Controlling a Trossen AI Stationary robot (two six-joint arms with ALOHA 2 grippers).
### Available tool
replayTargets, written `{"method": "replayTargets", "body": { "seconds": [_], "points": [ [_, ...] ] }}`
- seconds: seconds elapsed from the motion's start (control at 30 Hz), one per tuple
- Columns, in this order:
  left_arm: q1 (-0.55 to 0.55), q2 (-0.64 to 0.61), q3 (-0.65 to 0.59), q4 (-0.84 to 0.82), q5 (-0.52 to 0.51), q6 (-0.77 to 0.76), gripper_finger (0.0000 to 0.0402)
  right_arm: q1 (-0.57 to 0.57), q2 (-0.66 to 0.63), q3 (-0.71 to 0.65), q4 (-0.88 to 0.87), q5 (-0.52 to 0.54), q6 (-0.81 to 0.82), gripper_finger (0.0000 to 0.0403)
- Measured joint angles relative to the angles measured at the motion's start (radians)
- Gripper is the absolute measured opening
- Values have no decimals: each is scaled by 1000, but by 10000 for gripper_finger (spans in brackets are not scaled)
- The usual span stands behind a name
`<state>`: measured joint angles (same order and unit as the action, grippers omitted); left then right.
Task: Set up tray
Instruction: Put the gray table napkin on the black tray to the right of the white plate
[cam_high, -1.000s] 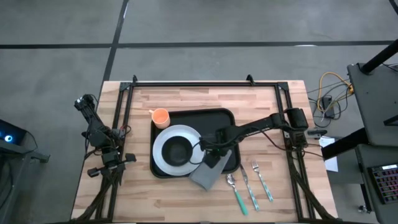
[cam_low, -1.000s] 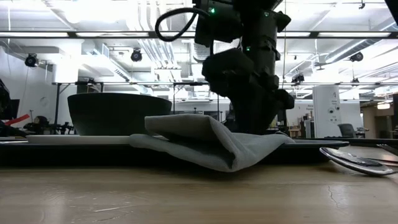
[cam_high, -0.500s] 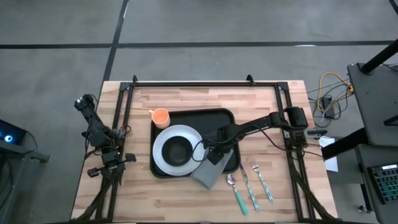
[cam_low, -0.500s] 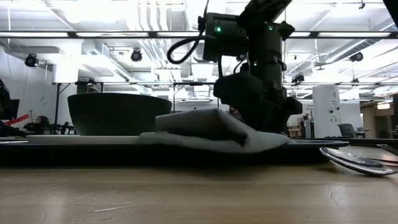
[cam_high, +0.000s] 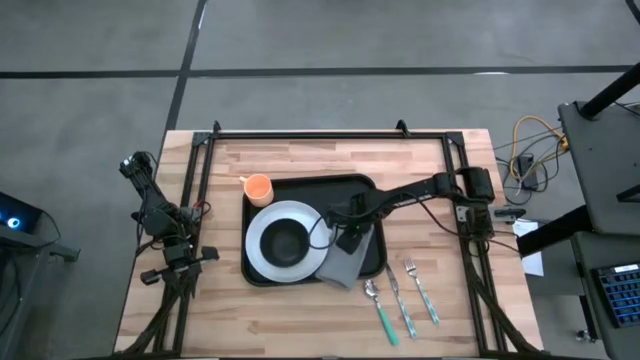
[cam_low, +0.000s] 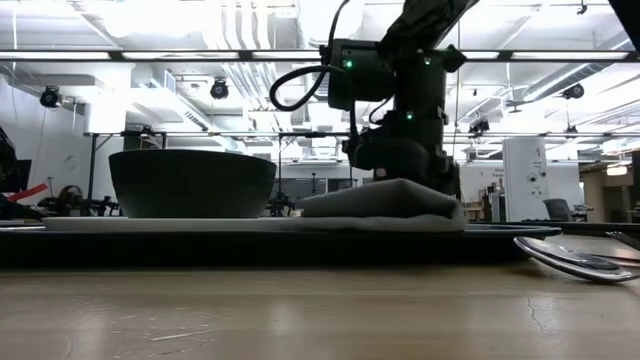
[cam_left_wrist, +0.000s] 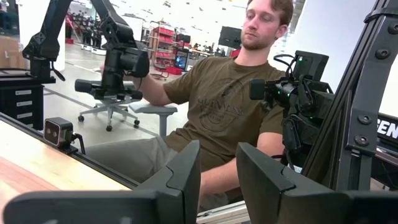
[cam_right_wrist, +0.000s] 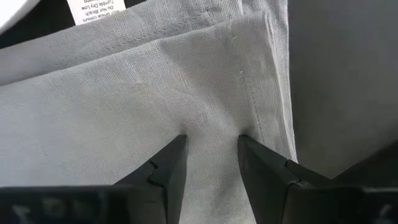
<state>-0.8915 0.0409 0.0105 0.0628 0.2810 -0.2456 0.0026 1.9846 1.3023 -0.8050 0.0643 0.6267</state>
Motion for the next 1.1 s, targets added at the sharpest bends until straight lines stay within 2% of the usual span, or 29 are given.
{"method": "replayTargets", "body": {
  "seconds": [0.13,0.77,1.1],
  "points": [
    [0,0,0,0,0,0,85,-9,0,0,0,70,-90,127],
    [0,0,0,0,0,0,85,-37,5,-2,17,259,-454,134],
    [0,0,0,0,0,0,85,-94,5,-2,44,264,-560,130]
  ]
}}
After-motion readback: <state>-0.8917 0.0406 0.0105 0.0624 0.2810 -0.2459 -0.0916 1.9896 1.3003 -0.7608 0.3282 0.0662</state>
